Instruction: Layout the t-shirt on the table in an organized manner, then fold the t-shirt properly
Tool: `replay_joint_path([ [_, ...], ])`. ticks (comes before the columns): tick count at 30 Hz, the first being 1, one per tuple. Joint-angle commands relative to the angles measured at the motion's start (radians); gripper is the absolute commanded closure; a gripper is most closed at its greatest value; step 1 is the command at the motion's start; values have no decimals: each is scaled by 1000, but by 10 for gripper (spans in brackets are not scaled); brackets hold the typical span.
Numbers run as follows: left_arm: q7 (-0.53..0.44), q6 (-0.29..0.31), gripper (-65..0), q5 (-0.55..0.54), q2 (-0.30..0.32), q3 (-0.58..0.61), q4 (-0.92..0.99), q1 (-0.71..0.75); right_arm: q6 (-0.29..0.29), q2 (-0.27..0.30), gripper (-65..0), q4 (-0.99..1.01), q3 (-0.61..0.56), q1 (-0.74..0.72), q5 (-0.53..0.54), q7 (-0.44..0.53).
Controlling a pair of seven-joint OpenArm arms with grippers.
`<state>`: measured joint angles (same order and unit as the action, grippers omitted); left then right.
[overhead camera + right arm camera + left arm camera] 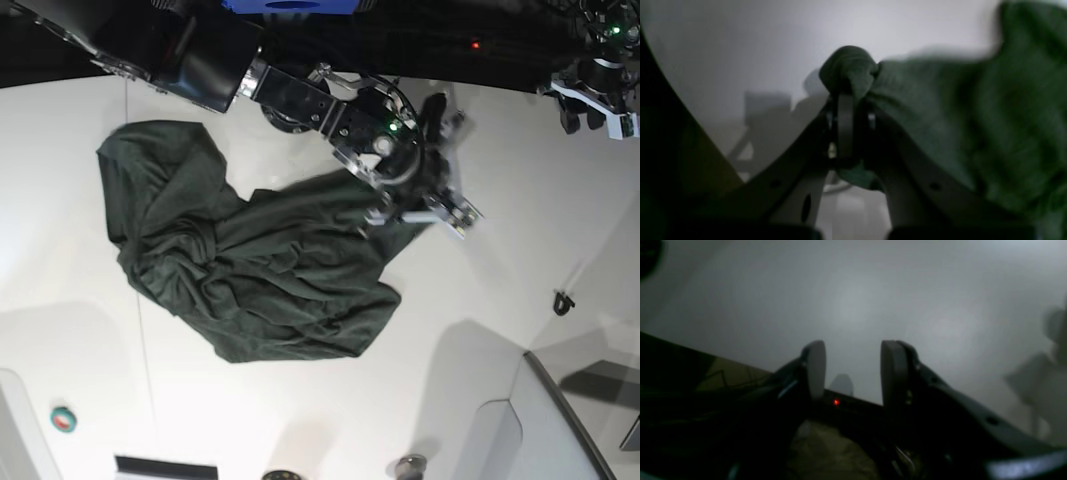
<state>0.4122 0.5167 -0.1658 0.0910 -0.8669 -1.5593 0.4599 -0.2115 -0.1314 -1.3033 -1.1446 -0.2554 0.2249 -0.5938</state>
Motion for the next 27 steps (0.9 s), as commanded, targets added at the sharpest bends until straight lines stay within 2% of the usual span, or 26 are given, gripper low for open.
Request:
replay_joint_path([
  [1, -22, -5, -265, -13, 16, -5, -16, 3, 22, -17, -29, -31, 5, -26, -3, 21],
  [5, -22, -5, -265, -13, 16, -5, -14, 3, 86, -17, -29, -31, 22, -58, -2, 28],
  [8, -20, -5, -265, -13, 16, -5, -14, -6, 209, -17, -29, -43, 91, -66, 40, 28],
  [10, -20, -5, -265, -11, 16, -5, -14, -10, 261, -17, -29, -46, 127, -83, 109, 28],
  [14, -20, -5, -265, -11, 16, -5, -14, -11, 304, -15, -29, -38, 143, -130, 235, 22],
  [16, -20, -5, -265, -11, 16, -5, -14, -11, 304, -15, -33, -8, 140, -154, 245, 22],
  [19, -20, -5, -265, -11, 16, -5, -14, -11, 304, -17, -42, 146, 142, -200, 252, 30],
  [21, -20, -5, -265, -10, 10, 13, -14, -11, 304, -20, -99, 252, 142, -236, 253, 53],
  [25, -20, -5, -267, -2, 10, 124, -16, -3, 298, -20, -357, 345, 142, -287, 253, 87],
  [27, -20, -5, -267, -2, 10, 202, -16, -2, 295, -14, -417, 345, 143, -298, 253, 85],
])
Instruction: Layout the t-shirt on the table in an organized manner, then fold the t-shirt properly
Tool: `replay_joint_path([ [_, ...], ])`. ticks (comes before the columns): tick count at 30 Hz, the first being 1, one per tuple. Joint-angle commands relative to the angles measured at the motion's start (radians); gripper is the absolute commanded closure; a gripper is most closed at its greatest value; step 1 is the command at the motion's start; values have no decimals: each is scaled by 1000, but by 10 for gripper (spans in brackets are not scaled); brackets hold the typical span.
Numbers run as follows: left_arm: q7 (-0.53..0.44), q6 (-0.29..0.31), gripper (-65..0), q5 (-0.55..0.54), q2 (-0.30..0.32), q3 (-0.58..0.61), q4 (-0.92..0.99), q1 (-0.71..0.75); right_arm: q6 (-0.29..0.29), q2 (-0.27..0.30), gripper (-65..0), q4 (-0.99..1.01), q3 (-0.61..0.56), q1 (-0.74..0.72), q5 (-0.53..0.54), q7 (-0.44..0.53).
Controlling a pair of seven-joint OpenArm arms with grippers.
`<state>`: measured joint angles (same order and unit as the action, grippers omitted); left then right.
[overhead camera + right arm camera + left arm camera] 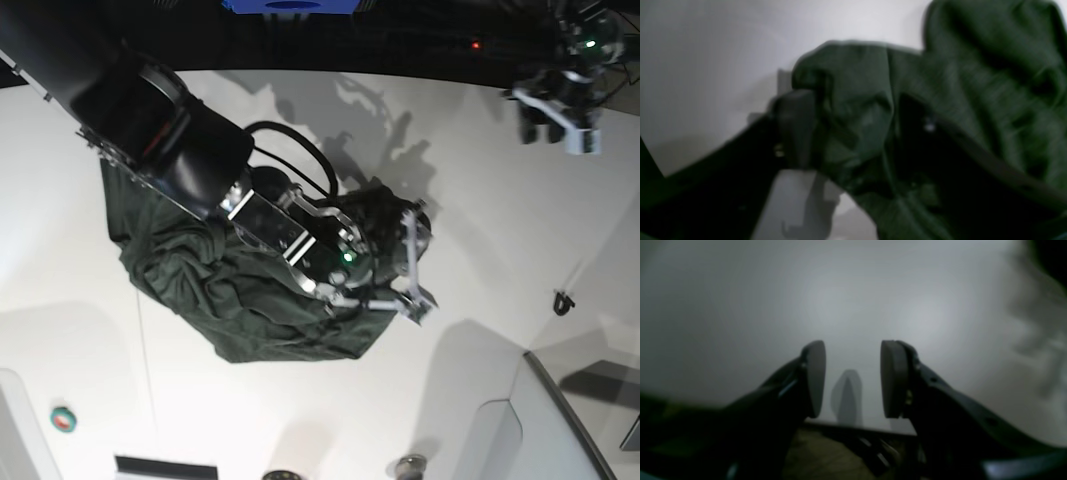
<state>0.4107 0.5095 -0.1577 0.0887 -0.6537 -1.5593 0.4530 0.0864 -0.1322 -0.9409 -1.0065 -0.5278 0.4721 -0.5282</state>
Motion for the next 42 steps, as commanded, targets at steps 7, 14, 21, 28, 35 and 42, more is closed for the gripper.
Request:
replay_joint_path([
  [7, -22, -2, -268, -21, 7, 203, -34, -6, -3, 125, -426, -255, 206, 114, 1, -46],
  [14, -22, -13, -263, -10, -109, 223, -155, -93, -3, 273, -425, -557, 475, 358, 0, -45],
  [21, -22, -74, -262, 2, -208, 225, -46, -274, -1, 394, -425, -668, 621, 533, 0, -45],
  [28, -25, -74, -262, 11, -209, 223, 162, -394, 6, 424, -425, -677, 736, 630, 0, -45],
  [35, -25, -74, -262, 2, -211, 225, 225, -441, 6, 424, -425, -677, 748, 647, 0, -45],
  [42, -25, -74, -262, 2, -221, 245, 322, -478, 6, 424, -425, -677, 748, 647, 0, -45],
])
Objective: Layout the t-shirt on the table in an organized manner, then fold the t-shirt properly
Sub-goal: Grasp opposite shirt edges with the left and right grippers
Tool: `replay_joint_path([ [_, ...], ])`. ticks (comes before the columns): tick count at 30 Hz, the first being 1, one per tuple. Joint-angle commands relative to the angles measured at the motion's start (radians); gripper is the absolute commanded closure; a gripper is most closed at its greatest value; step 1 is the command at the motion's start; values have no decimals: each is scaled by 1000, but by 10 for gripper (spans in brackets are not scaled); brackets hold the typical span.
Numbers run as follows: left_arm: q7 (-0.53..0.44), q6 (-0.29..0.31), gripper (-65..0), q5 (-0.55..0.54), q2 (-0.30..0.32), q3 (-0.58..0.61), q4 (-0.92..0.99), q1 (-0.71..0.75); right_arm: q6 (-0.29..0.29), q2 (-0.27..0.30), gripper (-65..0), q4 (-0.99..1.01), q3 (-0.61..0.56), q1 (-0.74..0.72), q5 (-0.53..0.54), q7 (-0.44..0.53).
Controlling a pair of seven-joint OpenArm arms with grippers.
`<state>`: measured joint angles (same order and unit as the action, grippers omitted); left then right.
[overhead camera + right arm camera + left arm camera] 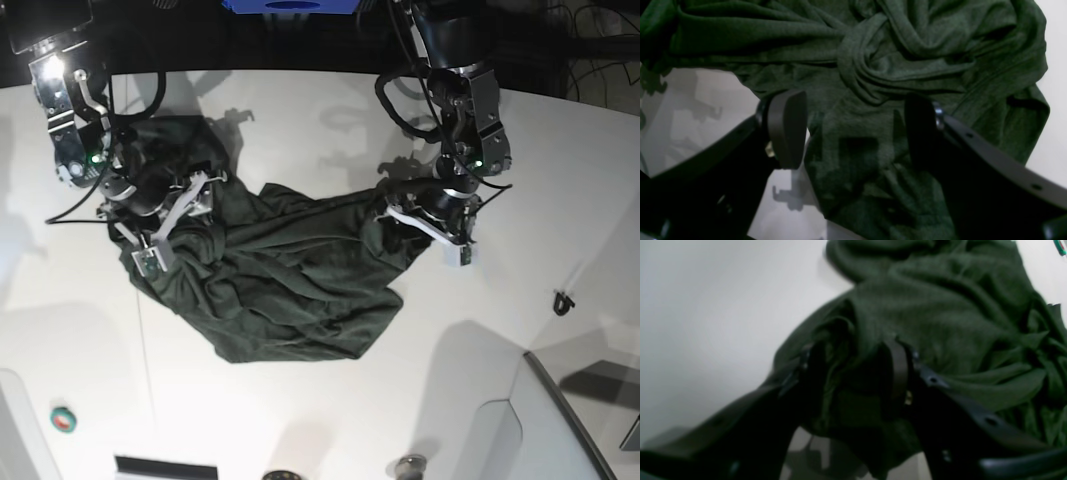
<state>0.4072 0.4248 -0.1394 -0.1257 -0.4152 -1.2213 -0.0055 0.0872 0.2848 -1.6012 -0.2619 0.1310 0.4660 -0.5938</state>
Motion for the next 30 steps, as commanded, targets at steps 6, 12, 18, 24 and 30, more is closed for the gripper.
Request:
replay_joint_path([
  [6, -21, 10, -260, -18, -9, 91, -15, -14, 6, 8, -425, -17, 8, -11, 6, 21],
  [12, -21, 10, -166, -18, -9, 89, -16, -14, 6, 6, -425, -17, 56, 8, 6, 22],
  [18, -15, 10, 0, -18, -2, 88, -16, -12, 6, -35, -423, -20, 295, 103, 10, 151],
  [24, -14, 10, 0, -16, 34, 88, -105, 66, 6, -94, -432, -11, 539, 174, 12, 76],
  [30, -14, 10, 0, -16, 94, 88, -233, 193, 121, -155, -432, -9, 685, 186, 12, -45],
])
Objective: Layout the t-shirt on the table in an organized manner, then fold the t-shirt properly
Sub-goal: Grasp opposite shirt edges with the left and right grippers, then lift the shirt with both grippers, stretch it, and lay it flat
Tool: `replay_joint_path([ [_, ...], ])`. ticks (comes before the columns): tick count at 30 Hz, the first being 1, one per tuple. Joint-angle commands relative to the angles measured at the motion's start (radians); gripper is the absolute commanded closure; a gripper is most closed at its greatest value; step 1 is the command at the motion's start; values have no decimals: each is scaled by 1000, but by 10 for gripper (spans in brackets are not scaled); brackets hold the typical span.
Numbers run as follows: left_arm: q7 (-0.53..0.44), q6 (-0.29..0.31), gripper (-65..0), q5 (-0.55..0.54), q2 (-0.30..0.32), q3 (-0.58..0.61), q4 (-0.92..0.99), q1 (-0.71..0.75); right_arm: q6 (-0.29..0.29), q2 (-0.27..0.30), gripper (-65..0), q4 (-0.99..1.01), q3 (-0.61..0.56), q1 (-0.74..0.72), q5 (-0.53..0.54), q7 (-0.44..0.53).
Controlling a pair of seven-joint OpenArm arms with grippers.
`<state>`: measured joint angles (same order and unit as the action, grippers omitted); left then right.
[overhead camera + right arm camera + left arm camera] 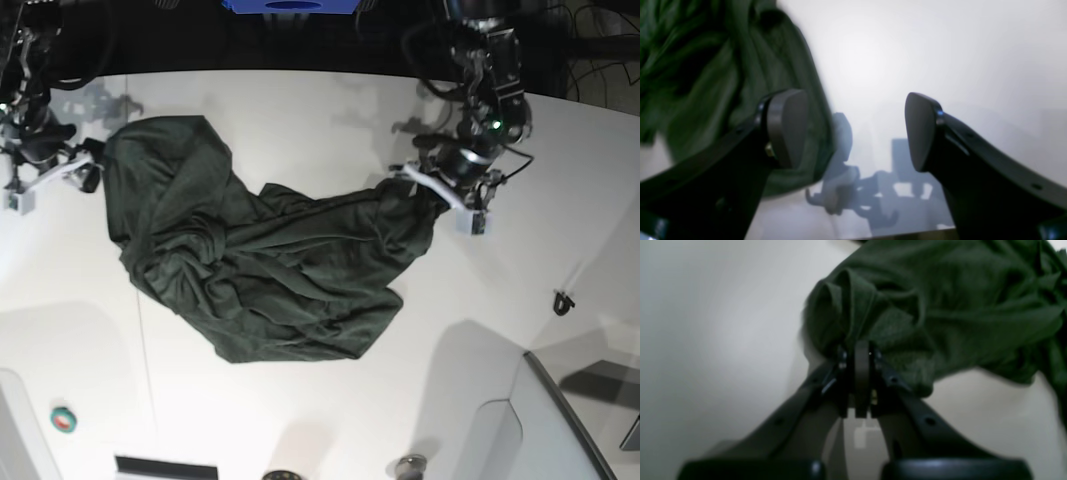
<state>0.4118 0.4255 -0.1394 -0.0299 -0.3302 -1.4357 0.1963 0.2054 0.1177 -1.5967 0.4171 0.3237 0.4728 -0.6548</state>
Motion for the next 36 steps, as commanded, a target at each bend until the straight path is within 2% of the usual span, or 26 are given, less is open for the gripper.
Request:
replay_joint_path([
  [1, -18, 9, 0, -16, 5, 3, -29, 10, 30, 0, -432, -14, 29, -7, 5, -9],
  [4, -18, 9, 0, -16, 20, 3, -52, 55, 82, -31, -431, -3, 78, -7, 4, -72],
  [8, -18, 9, 0, -18, 28, 3, -84, 96, 84, -39, -431, 57, 73, -10, 4, -110],
  [12, -18, 9, 0, -18, 38, -16, -136, 141, 93, -56, -429, 97, 45, -4, 4, -109],
  [16, -18, 11, 0, -18, 40, -102, -162, 167, 200, -74, -426, 98, 47, -4, 1, -112],
  [24, -18, 16, 0, -16, 83, -151, -172, 203, 210, -80, -414, 124, 47, -38, 1, -107],
  [26, -18, 16, 0, -16, 89, -151, -184, 217, 211, -75, -338, 147, 47, -54, 1, -107],
  [29, -18, 16, 0, -16, 89, -151, -224, 230, 213, -72, -57, 174, 52, -80, 1, -107],
  [30, -18, 16, 0, -16, 91, -149, -236, 236, 213, -72, -30, 172, 52, -82, 2, -107],
  [36, -18, 16, 0, -18, 117, -152, -323, 263, 214, -59, -36, -12, 55, -18, 5, -107],
])
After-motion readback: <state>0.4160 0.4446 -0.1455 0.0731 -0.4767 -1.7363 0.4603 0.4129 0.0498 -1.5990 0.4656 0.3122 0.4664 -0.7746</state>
